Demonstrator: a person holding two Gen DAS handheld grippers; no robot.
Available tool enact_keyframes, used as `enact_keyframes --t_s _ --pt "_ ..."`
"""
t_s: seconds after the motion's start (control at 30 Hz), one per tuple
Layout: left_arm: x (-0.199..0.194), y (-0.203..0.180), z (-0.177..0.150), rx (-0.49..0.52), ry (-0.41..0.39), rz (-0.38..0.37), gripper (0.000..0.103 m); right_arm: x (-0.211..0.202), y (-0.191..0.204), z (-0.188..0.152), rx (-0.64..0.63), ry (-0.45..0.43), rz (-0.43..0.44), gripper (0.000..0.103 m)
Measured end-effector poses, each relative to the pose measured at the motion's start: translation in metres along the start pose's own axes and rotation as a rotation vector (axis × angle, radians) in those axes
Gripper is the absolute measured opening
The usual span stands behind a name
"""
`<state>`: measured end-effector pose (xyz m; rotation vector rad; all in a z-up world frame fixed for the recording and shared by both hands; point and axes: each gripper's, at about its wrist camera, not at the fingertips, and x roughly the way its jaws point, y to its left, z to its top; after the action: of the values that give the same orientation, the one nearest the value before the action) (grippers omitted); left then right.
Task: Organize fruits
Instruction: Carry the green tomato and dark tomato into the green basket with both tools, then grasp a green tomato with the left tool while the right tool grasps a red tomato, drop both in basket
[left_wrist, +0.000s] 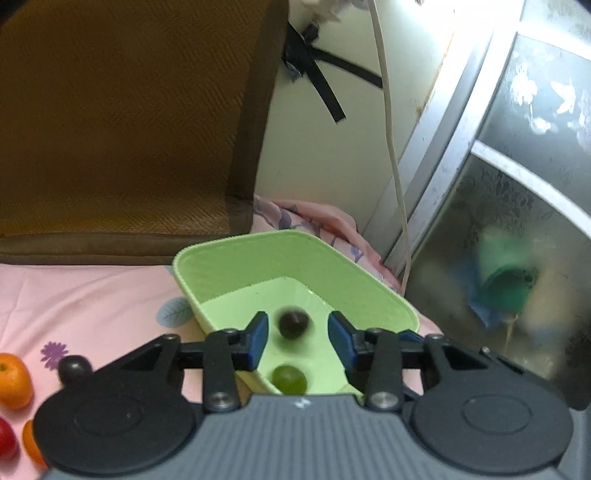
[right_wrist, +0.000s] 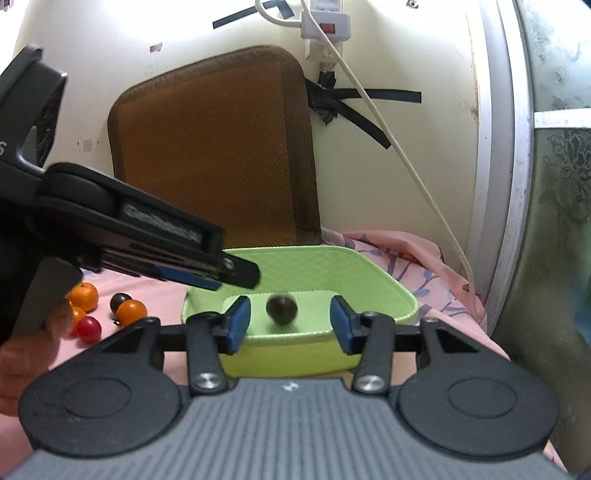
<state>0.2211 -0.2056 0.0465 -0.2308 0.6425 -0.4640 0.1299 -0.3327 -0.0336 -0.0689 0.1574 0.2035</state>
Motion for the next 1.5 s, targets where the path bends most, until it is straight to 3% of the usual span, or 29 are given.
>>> enact_keyframes --t_s 0.13,0.27,0.37,0.5,0.57,0.67,0.73,0.97,1.1,1.13,1.17,1.23,1.3,1.5 --pt "-0.04 0.018 0.0 -0.061 -0.044 -0.009 0.037 -0.009 -0.002 -0.003 0.008 -0.029 0.015 0.05" --pt "-0.113 0.061 -0.012 -0.121 -0.123 0.026 0.037 -0.021 0.001 -0.003 0.016 -0.078 0.064 0.05" --pt "-0.175 0.108 -0.033 -0.176 -0.171 0.122 0.037 -0.026 0.01 0.0 0.02 -0.078 0.12 0.05" --pt "-0.234 0.156 -0.063 -0.157 -0.165 0.331 0.038 -0.025 0.039 0.006 0.009 -0.007 0.237 0.05" --pt "-0.247 0.171 -0.075 -0.157 -0.145 0.355 0.038 -0.025 0.065 0.005 -0.005 0.031 0.316 0.05" --pt "-0.248 0.18 -0.087 -0.135 -0.128 0.341 0.039 -0.015 0.111 0.005 -0.055 0.09 0.404 0.05" --pt "-0.237 0.179 -0.087 -0.107 -0.118 0.329 0.048 -0.003 0.138 0.004 -0.093 0.12 0.434 0.05" --pt "-0.201 0.176 -0.098 -0.004 -0.054 0.377 0.049 0.037 0.195 0.0 -0.154 0.209 0.439 0.05" --pt "-0.193 0.181 -0.1 -0.003 -0.039 0.383 0.036 0.05 0.205 -0.001 -0.174 0.242 0.432 0.05" --pt "-0.193 0.181 -0.1 -0.004 -0.042 0.381 0.029 0.05 0.207 -0.001 -0.178 0.246 0.437 0.047" --pt "-0.193 0.182 -0.101 -0.009 -0.042 0.379 0.027 0.05 0.209 -0.001 -0.183 0.248 0.434 0.037" --pt "-0.196 0.182 -0.102 -0.02 -0.048 0.378 0.026 0.05 0.211 -0.003 -0.197 0.254 0.407 0.031" --pt "-0.198 0.177 -0.105 -0.029 -0.049 0.373 0.026 0.047 0.206 -0.003 -0.175 0.257 0.422 0.031" --pt "-0.19 0.137 -0.112 0.021 -0.027 0.269 0.026 0.017 0.186 -0.013 -0.188 0.249 0.421 0.031"
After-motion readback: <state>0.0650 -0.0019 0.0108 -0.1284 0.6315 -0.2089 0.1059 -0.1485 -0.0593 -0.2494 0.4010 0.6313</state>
